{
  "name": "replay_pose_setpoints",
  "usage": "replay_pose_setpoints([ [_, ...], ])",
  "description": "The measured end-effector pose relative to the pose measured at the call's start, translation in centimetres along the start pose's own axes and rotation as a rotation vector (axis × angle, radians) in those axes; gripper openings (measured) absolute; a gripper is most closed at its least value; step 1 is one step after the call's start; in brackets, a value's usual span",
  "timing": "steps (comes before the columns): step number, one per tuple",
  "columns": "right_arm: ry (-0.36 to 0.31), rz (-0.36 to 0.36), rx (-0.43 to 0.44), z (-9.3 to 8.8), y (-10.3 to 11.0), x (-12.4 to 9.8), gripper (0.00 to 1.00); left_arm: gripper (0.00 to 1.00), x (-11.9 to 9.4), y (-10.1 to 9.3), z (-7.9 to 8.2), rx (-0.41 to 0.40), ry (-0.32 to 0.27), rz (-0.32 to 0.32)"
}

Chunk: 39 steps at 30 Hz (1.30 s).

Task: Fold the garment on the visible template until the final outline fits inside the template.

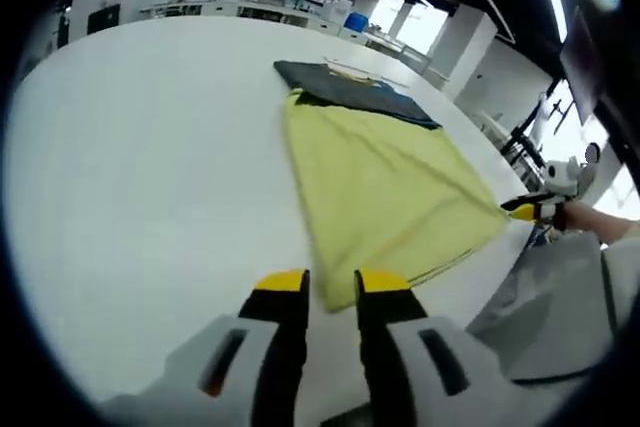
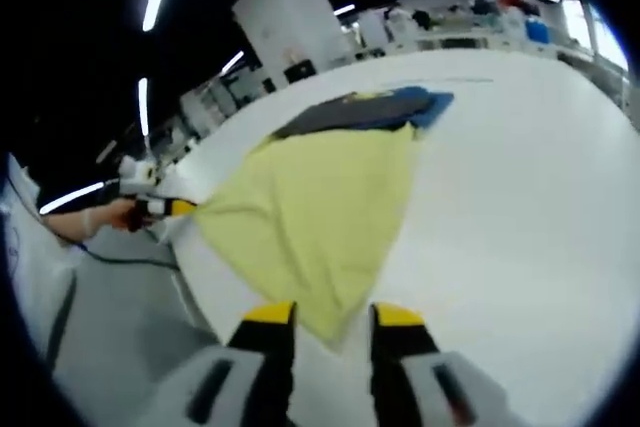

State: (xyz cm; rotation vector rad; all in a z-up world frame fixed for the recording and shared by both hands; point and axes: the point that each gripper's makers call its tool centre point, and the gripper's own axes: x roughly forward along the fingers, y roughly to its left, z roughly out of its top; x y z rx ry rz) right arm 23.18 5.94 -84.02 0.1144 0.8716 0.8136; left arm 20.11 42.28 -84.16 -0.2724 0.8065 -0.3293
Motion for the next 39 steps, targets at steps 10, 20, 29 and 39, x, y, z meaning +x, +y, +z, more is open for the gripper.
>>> replay_pose_setpoints([
  [10, 0.008, -0.027, 0.043, -0.4, -0.5, 0.2, 0.0, 0.01, 0.2, 0.2, -0.1, -0.023, 0.017, -0.011],
  [20, -0.035, 0.005, 0.128, 0.6, -0.3, -1.9, 0.0, 0.0, -0.8, -1.2, 0.0, -0.011, 0.022, -0.083],
  [29, -0.056, 0.03, 0.212, 0.4, 0.1, -4.8, 0.0, 0.0, -2.4, -3.2, -1.7, -0.023, 0.033, -0.184],
  [39, -0.038, 0.044, 0.246, -1.3, 1.9, -6.4, 0.0, 0.0, -4.6, -5.0, -1.7, -0.093, -0.018, -0.235],
])
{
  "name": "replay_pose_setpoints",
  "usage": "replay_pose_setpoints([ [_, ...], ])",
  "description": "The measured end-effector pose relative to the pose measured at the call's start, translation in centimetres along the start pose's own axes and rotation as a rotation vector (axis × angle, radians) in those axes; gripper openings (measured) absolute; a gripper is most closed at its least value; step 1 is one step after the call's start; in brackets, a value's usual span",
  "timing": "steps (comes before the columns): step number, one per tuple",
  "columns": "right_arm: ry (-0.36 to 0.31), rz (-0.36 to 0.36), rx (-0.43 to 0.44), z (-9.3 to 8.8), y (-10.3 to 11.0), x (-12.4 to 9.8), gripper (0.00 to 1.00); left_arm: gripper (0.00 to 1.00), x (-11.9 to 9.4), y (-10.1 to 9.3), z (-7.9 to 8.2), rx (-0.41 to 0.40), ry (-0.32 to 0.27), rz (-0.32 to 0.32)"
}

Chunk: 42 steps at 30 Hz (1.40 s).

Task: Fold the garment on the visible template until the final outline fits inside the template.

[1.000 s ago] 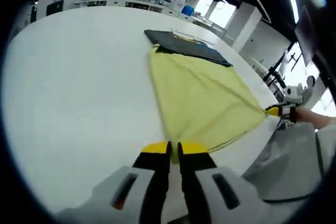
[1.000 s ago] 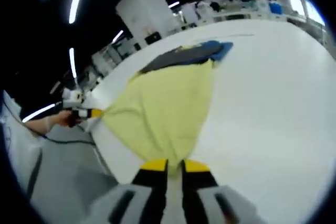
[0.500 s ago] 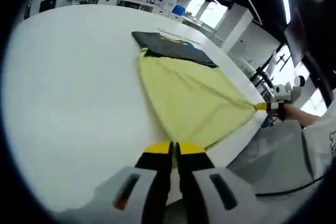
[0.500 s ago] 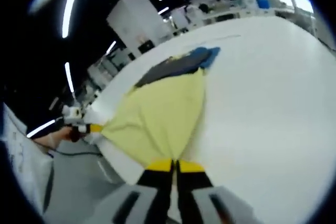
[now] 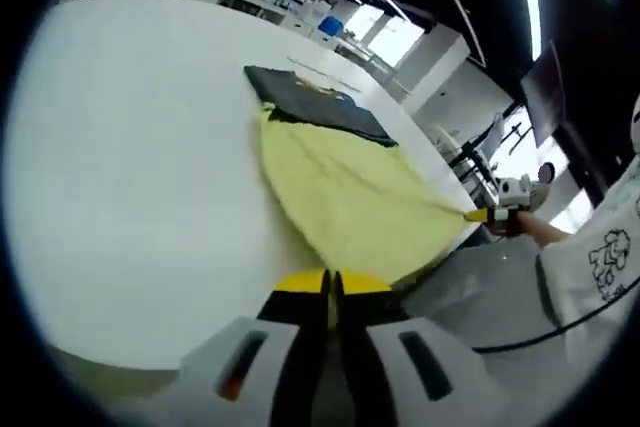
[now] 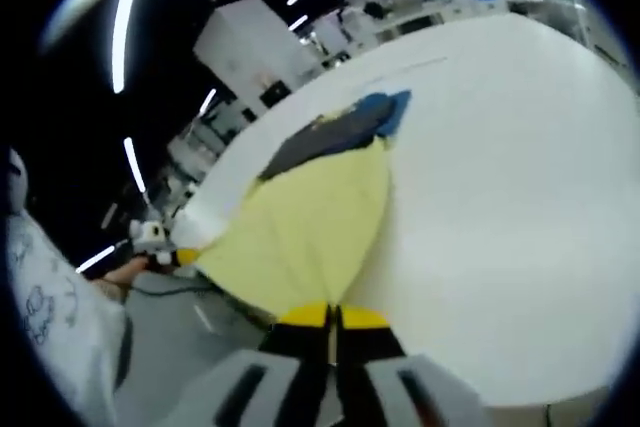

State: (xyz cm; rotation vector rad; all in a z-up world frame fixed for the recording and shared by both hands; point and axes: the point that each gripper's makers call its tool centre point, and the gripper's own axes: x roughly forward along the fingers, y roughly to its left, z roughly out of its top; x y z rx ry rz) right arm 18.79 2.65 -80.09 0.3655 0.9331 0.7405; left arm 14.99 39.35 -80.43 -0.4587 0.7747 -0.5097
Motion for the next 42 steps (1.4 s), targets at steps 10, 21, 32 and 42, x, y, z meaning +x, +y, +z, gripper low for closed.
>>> replay_pose_setpoints([
  [10, -0.019, 0.03, 0.07, 0.2, 0.6, -1.2, 0.0, 0.0, -1.1, -2.4, 0.9, 0.048, -0.007, -0.047],
  [21, -0.093, 0.066, 0.069, 4.7, 0.6, -1.1, 0.0, 0.0, 0.3, -2.4, 5.9, 0.119, -0.064, -0.054],
  [32, -0.179, 0.075, 0.018, 11.9, -0.2, 0.7, 0.0, 0.0, 3.6, -1.1, 13.5, 0.093, -0.193, -0.02],
  [42, -0.217, 0.05, -0.068, 18.9, -1.3, 2.7, 0.0, 0.0, 6.6, 1.2, 19.9, 0.079, -0.253, 0.023],
])
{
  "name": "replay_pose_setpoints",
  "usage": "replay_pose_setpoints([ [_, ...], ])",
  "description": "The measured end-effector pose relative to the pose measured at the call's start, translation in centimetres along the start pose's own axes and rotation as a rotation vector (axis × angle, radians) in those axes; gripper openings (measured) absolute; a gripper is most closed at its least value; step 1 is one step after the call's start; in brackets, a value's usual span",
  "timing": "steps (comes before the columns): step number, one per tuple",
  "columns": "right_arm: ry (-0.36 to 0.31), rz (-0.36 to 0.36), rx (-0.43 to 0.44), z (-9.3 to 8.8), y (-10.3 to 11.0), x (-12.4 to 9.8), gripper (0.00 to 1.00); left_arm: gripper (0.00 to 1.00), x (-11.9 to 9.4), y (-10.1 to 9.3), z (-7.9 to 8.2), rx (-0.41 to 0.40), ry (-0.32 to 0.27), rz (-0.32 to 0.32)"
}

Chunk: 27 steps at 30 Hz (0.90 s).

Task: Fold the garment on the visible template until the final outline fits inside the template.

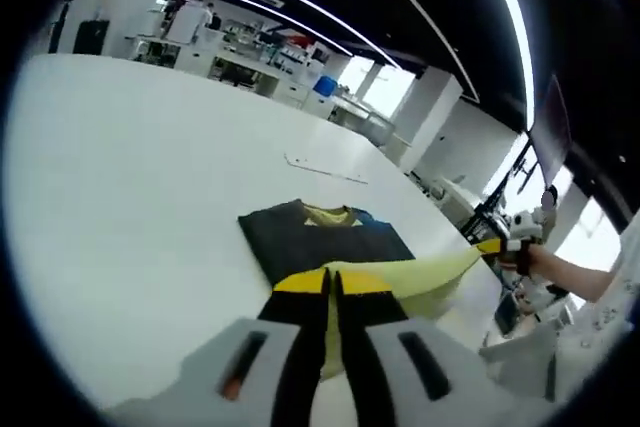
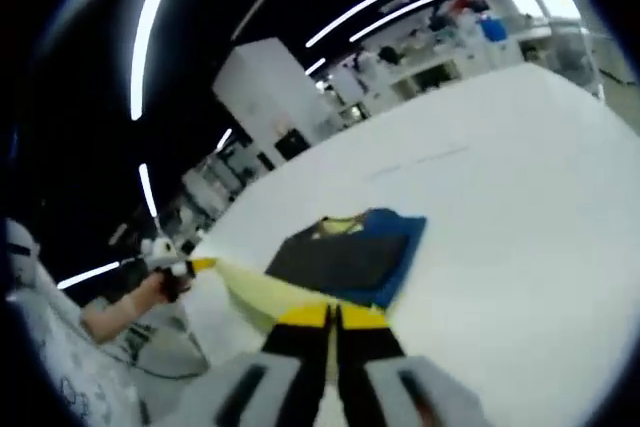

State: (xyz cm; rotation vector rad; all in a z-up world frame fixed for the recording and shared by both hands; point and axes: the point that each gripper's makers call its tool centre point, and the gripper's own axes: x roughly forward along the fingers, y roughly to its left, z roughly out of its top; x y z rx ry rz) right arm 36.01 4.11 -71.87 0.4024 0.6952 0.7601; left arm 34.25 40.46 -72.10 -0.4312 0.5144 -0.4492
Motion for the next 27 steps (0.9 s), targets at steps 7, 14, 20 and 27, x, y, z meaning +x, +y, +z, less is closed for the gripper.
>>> replay_pose_setpoints([
  [7, -0.007, -0.022, -0.029, 2.8, -1.8, 2.8, 0.0, 0.0, 2.6, 1.9, 1.9, 0.0, 0.0, 0.027],
  [14, -0.024, -0.046, -0.061, 6.5, -3.3, 5.3, 0.0, 0.0, 4.9, 3.4, 4.2, 0.0, -0.002, 0.041],
  [20, -0.034, -0.069, -0.072, 8.7, -4.9, 7.3, 0.0, 0.0, 6.8, 4.2, 5.8, 0.007, -0.008, 0.06],
  [27, -0.021, -0.115, -0.075, 8.8, -6.3, 9.5, 0.0, 0.0, 8.6, 5.7, 5.6, -0.031, -0.005, 0.107],
])
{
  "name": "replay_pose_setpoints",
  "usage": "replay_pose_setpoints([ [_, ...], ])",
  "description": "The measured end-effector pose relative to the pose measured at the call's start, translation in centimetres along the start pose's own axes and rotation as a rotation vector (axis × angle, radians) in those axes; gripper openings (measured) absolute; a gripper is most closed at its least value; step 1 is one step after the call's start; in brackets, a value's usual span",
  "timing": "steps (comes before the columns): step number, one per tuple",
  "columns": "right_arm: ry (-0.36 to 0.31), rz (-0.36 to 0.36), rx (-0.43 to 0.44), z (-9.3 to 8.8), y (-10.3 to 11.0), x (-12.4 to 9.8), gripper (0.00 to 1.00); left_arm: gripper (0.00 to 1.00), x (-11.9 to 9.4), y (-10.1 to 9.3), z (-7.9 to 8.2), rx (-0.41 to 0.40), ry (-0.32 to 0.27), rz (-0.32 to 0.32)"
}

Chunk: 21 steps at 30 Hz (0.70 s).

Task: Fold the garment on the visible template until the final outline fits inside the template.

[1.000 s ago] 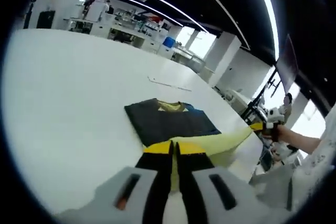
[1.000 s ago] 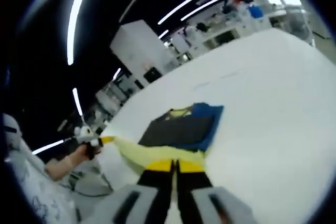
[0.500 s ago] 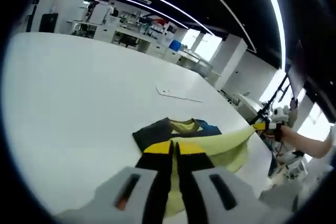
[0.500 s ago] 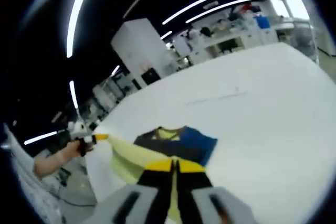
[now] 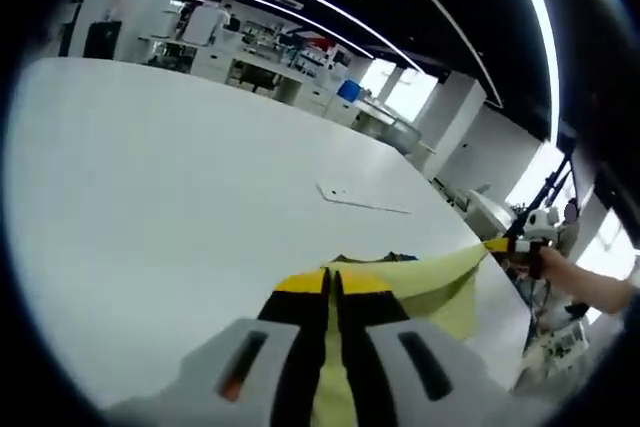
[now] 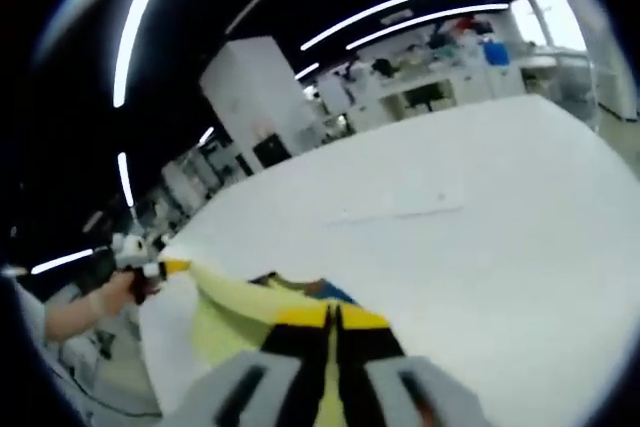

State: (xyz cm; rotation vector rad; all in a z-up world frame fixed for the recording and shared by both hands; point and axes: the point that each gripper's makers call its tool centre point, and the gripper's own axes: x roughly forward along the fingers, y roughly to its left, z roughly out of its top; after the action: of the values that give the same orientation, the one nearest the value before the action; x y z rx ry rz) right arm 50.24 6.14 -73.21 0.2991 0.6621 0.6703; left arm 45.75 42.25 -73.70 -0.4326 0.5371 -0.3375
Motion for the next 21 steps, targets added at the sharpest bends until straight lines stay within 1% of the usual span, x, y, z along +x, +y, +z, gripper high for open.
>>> replay_pose_setpoints([
  [2, 0.014, -0.009, 0.002, -0.5, -0.2, 0.4, 0.0, 0.0, 0.4, 0.2, -0.4, -0.014, 0.006, 0.004],
  [5, 0.033, -0.017, 0.016, -1.1, -0.8, 1.1, 0.0, 0.0, 1.3, 1.1, -1.4, -0.028, 0.036, 0.028],
  [7, 0.043, -0.025, 0.013, -1.3, -1.2, 1.6, 0.0, 0.0, 1.6, 1.4, -1.8, -0.025, 0.048, 0.035],
  [10, 0.04, -0.046, 0.008, -1.6, -1.5, 2.2, 0.0, 0.0, 2.3, 2.3, -2.9, 0.059, 0.106, 0.069],
  [12, 0.038, -0.065, -0.005, -1.7, -1.8, 2.6, 0.0, 0.0, 3.0, 2.7, -3.1, 0.048, 0.109, 0.068],
  [13, 0.041, -0.08, -0.015, -2.1, -1.6, 2.8, 0.0, 0.0, 3.3, 2.9, -3.1, 0.05, 0.11, 0.068],
  [14, 0.045, -0.086, -0.021, -2.3, -1.9, 3.0, 0.0, 0.0, 3.5, 3.0, -3.2, 0.061, 0.109, 0.066],
  [17, 0.064, -0.109, -0.016, -3.1, -3.0, 3.7, 0.0, 0.0, 4.3, 3.5, -3.7, 0.064, 0.123, 0.072],
  [19, 0.07, -0.113, -0.014, -3.4, -2.9, 3.6, 0.0, 0.0, 4.6, 3.7, -3.8, 0.066, 0.127, 0.074],
  [21, 0.072, -0.118, -0.014, -3.5, -3.3, 4.0, 0.0, 0.0, 4.9, 4.2, -3.8, 0.057, 0.121, 0.083],
])
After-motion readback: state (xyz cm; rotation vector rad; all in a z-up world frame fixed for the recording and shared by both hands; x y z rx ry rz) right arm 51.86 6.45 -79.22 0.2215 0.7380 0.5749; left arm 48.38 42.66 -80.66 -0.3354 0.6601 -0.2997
